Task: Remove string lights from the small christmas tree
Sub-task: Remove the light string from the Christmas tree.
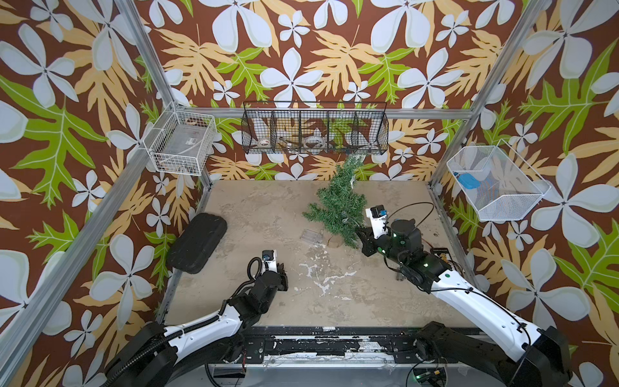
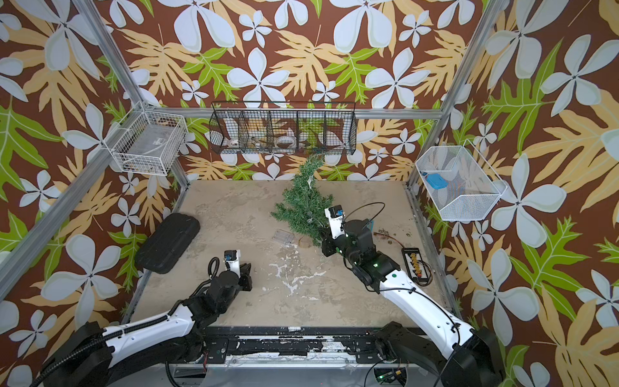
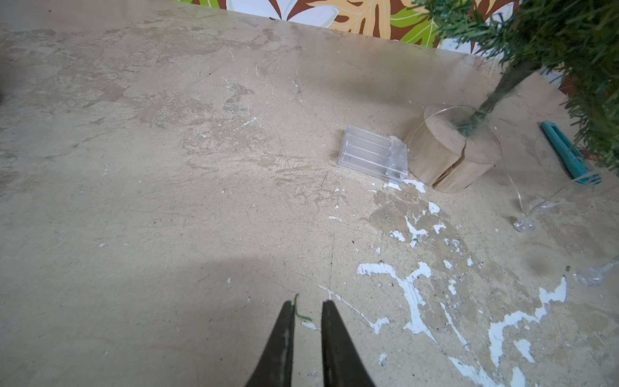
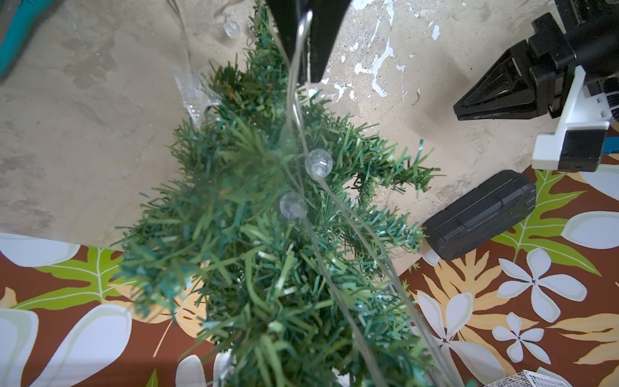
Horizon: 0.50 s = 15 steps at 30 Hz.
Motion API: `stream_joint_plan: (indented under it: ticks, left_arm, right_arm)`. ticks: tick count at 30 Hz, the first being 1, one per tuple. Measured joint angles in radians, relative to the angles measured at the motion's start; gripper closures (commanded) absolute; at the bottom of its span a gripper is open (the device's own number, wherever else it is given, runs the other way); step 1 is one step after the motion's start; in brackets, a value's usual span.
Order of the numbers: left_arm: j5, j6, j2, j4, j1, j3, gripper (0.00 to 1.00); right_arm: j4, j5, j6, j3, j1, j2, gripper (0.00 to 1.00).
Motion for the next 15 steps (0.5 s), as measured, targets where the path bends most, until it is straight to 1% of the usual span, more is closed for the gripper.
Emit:
stream_joint_plan:
  ticks: [4, 9, 10, 13, 15]
  left_arm:
    - [0.000, 0.000, -0.002, 0.000, 0.000, 0.000, 0.81]
    - [0.000, 0.000, -0.002, 0.000, 0.000, 0.000, 0.81]
    - [0.000, 0.000, -0.002, 0.000, 0.000, 0.000, 0.81]
    - [0.000, 0.000, -0.002, 0.000, 0.000, 0.000, 0.82]
    - [0.000, 0.000, -0.002, 0.000, 0.000, 0.000, 0.81]
  right_arm:
    - [-0.003, 0.008, -0.009, 0.000, 0.000, 0.011, 0.85]
    - [-0.002, 0.008, -0.009, 0.000, 0.000, 0.033, 0.84]
    - [-0.001, 0.008, -0.009, 0.000, 0.000, 0.039, 0.86]
    - [0.007, 0.007, -0.009, 0.000, 0.000, 0.052, 0.99]
    - [0.010, 0.006, -0.010, 0.002, 0.000, 0.058, 1.00]
